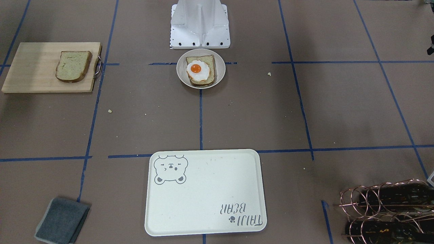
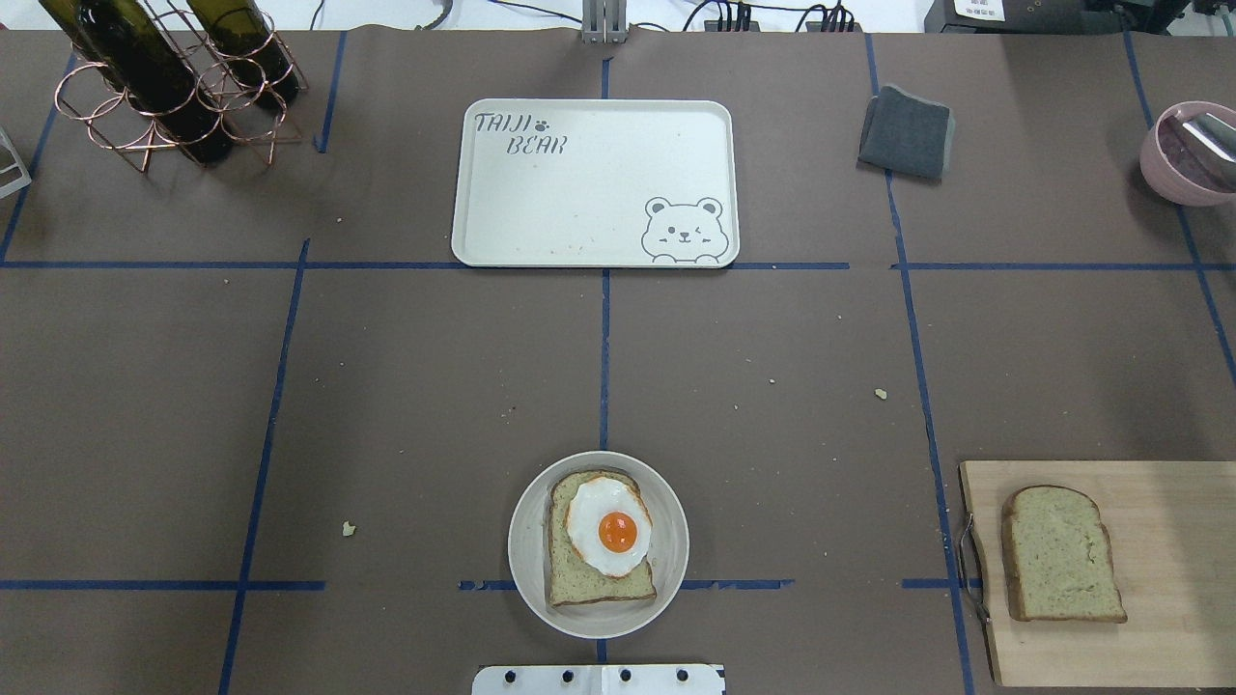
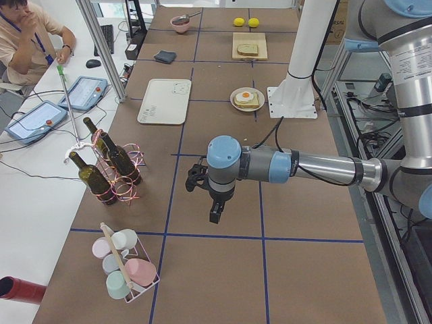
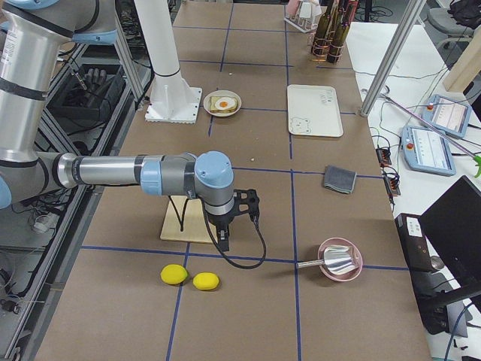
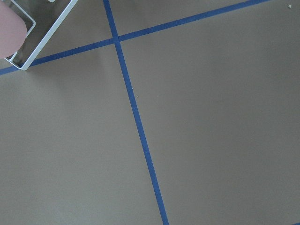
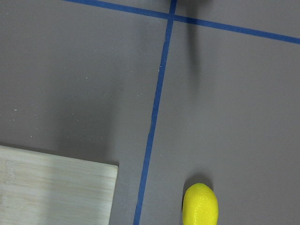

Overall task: Make sandwich and place on tray
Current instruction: 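Move the right gripper toward the bread slice on the wooden board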

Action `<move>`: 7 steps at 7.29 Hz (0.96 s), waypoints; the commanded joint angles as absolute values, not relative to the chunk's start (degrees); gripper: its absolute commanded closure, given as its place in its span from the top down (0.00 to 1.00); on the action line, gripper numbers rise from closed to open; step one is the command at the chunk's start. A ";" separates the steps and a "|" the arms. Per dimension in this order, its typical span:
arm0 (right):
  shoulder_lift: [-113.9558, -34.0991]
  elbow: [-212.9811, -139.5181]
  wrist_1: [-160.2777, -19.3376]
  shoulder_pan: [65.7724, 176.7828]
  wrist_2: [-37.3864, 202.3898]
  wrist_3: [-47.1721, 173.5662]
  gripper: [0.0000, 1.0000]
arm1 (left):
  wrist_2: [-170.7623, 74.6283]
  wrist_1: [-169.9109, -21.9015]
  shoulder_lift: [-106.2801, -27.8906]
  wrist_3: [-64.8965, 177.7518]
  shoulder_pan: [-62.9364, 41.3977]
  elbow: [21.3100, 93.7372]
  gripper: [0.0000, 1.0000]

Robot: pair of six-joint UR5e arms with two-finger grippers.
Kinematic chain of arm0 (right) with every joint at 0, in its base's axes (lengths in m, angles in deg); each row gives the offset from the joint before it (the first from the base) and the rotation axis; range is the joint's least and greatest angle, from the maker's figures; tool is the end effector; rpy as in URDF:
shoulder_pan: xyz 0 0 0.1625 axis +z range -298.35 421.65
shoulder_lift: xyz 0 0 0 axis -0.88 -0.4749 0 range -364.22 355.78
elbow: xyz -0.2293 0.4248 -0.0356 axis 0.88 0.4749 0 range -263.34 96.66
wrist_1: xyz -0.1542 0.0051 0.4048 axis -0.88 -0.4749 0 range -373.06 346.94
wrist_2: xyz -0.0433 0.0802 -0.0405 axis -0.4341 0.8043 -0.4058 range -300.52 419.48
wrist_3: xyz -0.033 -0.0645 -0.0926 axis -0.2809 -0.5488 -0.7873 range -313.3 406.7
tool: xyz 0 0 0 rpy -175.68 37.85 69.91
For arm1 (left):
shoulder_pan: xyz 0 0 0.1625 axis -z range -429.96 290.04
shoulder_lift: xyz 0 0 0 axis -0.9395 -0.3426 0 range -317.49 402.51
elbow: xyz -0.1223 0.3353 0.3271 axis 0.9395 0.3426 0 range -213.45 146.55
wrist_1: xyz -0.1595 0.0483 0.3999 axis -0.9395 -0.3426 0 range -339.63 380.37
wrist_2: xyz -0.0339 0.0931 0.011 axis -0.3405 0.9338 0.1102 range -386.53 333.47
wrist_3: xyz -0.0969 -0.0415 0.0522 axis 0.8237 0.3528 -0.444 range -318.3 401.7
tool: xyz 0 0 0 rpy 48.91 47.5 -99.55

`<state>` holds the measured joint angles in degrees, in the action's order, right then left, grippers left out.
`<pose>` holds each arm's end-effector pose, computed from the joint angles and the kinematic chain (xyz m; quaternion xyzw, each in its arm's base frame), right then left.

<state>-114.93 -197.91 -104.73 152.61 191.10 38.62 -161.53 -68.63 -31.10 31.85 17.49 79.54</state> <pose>0.0610 -0.3421 0.6716 0.0458 -0.3527 -0.0647 0.9324 -0.0332 -0.3820 0.6526 0.0693 0.3785 0.1182 0.9154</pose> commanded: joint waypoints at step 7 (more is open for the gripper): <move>-116.89 -196.46 -64.39 132.65 197.92 83.27 1.00 | -162.06 -68.66 -31.23 31.85 17.49 79.23 1.00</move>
